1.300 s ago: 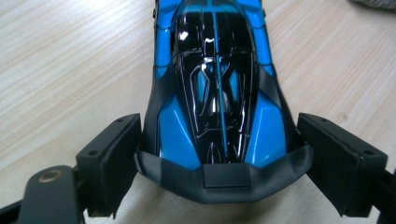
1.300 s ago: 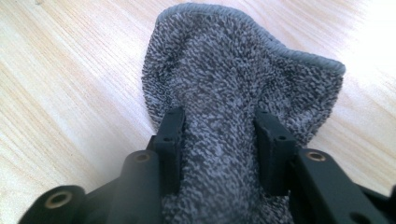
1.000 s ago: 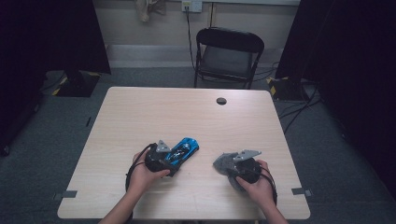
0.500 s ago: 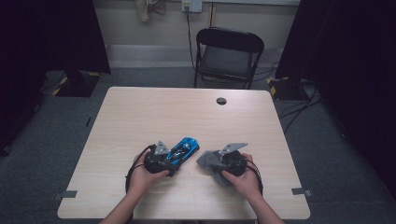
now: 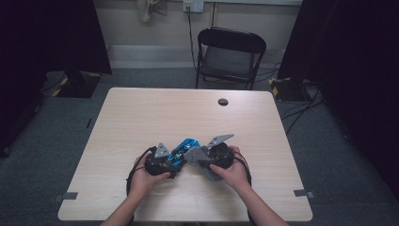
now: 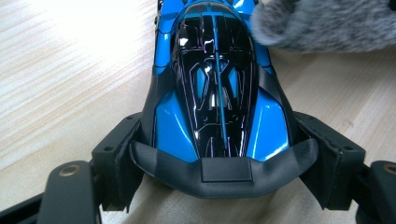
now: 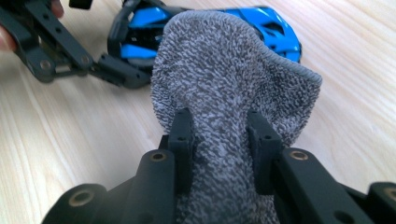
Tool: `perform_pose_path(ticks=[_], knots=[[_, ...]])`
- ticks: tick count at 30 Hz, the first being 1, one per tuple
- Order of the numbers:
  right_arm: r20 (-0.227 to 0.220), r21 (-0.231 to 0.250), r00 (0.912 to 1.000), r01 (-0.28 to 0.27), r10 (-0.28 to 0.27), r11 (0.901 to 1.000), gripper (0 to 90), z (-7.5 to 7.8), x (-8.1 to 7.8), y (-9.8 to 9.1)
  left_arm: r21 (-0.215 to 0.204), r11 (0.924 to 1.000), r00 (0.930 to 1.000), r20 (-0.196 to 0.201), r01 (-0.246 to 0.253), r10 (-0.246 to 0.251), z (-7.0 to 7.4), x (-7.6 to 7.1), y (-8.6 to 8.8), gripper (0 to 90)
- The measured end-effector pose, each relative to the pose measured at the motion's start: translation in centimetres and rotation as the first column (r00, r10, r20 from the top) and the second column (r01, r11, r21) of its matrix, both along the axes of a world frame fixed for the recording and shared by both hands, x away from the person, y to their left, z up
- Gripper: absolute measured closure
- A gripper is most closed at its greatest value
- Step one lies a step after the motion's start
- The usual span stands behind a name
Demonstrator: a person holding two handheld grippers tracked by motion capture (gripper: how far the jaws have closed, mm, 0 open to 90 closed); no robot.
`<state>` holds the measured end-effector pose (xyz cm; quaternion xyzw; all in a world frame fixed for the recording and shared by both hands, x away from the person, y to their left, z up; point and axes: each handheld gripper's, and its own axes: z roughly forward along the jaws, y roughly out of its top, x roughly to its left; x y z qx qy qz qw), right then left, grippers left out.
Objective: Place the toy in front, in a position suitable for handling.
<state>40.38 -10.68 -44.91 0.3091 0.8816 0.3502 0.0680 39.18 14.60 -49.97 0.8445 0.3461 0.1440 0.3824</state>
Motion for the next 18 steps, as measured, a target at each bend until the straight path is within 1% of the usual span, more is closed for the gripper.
perform_pose_path(ticks=[1, 10, 15, 18], knots=[[0.002, -0.004, 1.0000, -0.007, 0.007, 1.0000, 68.5, 0.2, 0.2, 0.4, 0.001, 1.0000, 1.0000, 0.003, -0.001, 0.001, 0.0, 0.0, 0.0, 23.9], [0.007, 0.003, 0.9993, -0.036, 0.036, 0.9993, 68.8, 1.1, 1.1, 2.5, -0.001, 1.0000, 1.0000, -0.001, -0.001, 0.001, 0.0, 0.0, 0.0, 23.9], [0.007, 0.008, 0.9990, -0.045, 0.045, 0.9989, 69.4, 1.5, 1.6, 3.2, -0.003, 1.0000, 1.0000, 0.000, 0.000, 0.000, 0.0, 0.1, -0.1, 23.9], [0.013, 0.003, 0.9988, -0.047, 0.047, 0.9989, 69.5, 1.6, 1.7, 3.6, -0.003, 1.0000, 1.0000, 0.000, 0.000, 0.000, 0.0, 0.1, -0.1, 24.0]])
